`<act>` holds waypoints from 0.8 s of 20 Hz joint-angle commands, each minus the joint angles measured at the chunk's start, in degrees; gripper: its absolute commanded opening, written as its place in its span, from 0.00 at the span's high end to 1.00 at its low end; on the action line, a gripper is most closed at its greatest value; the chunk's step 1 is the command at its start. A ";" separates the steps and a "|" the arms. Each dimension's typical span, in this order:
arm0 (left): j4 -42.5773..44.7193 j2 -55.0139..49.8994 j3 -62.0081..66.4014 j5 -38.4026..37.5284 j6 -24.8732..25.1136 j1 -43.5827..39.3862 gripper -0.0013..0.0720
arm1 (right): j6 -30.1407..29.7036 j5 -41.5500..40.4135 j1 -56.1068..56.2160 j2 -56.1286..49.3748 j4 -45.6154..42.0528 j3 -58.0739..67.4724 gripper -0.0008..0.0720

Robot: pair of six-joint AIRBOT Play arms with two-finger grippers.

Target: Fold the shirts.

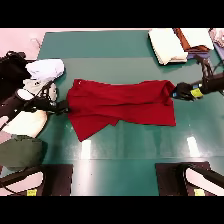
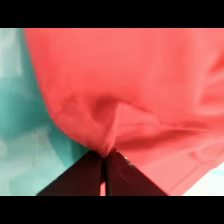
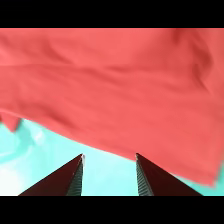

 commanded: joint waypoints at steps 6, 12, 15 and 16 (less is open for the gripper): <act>1.38 3.08 6.23 -0.90 0.11 -0.22 0.95 | -3.58 -0.74 -27.17 0.00 1.33 -24.22 0.35; 1.31 3.06 6.25 -0.59 -1.05 -0.24 0.95 | -8.52 -9.97 -22.08 -8.04 14.10 -29.94 0.40; 1.33 3.06 6.25 -0.63 -1.38 -0.24 0.95 | -8.50 -15.37 -15.21 -10.10 16.48 -27.23 0.57; 1.36 3.04 6.25 -0.63 -1.38 -0.24 0.95 | -8.50 -16.81 -13.38 -9.92 16.46 -26.32 0.63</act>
